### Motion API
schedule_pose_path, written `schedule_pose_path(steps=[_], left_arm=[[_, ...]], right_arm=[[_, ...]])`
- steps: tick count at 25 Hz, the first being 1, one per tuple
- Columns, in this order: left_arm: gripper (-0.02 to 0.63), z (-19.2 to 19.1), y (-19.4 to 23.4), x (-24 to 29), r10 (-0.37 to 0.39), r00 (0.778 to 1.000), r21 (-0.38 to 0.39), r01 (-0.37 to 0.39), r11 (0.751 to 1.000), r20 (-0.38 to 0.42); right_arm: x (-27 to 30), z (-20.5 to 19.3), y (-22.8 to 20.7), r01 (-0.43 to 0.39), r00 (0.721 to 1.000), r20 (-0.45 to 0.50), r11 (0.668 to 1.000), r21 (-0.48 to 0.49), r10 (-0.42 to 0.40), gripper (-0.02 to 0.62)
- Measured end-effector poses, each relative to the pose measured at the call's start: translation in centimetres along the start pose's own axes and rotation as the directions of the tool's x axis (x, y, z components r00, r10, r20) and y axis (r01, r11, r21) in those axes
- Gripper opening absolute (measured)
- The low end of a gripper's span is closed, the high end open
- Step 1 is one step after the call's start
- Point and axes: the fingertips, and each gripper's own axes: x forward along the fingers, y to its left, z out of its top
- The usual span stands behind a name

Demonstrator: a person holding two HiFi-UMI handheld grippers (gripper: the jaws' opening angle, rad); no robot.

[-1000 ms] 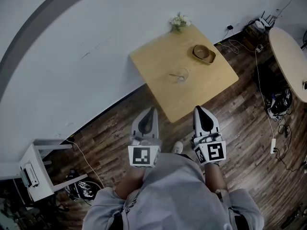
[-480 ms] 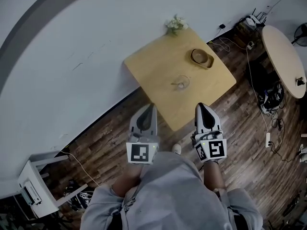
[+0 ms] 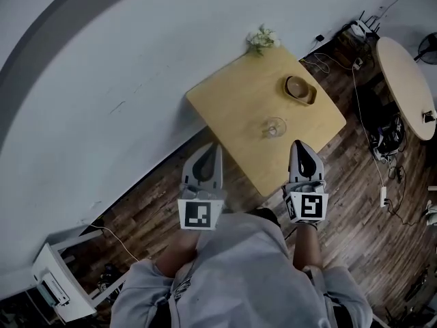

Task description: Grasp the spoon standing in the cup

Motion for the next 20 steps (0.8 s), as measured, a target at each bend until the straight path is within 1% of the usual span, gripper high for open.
schedule_pose_path(steps=[2, 4, 8, 11, 13, 16, 17, 18, 19, 20], left_arm=[[0.000, 0.1, 1.0, 0.5, -0.003, 1.000, -0.002, 0.003, 1.000, 0.004], [0.000, 0.1, 1.9, 1.0, 0.012, 1.000, -0.005, -0.012, 1.000, 0.003], [0.000, 0.3, 2.6, 1.7, 0.066, 0.998, 0.006, -0.066, 0.998, -0.001], [0.000, 0.4, 2.6, 1.9, 0.112, 0.994, -0.015, -0.112, 0.994, 0.002], [0.000, 0.0, 2.2, 1.9, 0.140, 0.990, -0.023, -0.140, 0.990, -0.010], [0.000, -0.4, 1.7, 1.9, 0.184, 0.983, -0.023, -0.184, 0.983, -0.021], [0.000, -0.4, 1.5, 2.0, 0.194, 0.981, -0.019, -0.195, 0.981, -0.024], [0.000, -0.4, 1.3, 1.9, 0.204, 0.979, -0.014, -0.205, 0.979, -0.026], [0.000, -0.4, 1.2, 1.9, 0.216, 0.976, -0.011, -0.216, 0.976, -0.027], [0.000, -0.4, 1.1, 1.8, 0.229, 0.973, -0.010, -0.229, 0.973, -0.028]], right_arm=[[0.7, -0.7, 0.5, -0.011, 1.000, -0.011, 0.999, -0.047, 0.010, 0.000], [1.5, -1.6, 0.9, -0.039, 0.999, -0.024, 0.998, -0.058, 0.038, 0.000], [2.9, -2.9, 0.5, -0.090, 0.995, -0.054, 0.992, -0.091, 0.086, 0.000], [4.1, -3.6, 0.3, -0.145, 0.988, -0.072, 0.982, -0.124, 0.137, 0.000], [4.5, -4.3, 0.2, -0.189, 0.980, -0.080, 0.976, -0.104, 0.181, 0.000], [4.9, -6.1, -0.5, -0.237, 0.967, -0.093, 0.971, -0.012, 0.235, 0.000], [5.1, -6.7, -0.7, -0.250, 0.963, -0.105, 0.968, -0.011, 0.247, 0.000], [5.3, -7.4, -0.6, -0.267, 0.957, -0.126, 0.963, -0.030, 0.261, 0.000], [5.5, -8.2, -0.2, -0.292, 0.948, -0.154, 0.955, -0.060, 0.280, 0.042], [5.7, -9.1, 0.3, -0.325, 0.934, -0.185, 0.941, -0.092, 0.305, 0.178]])
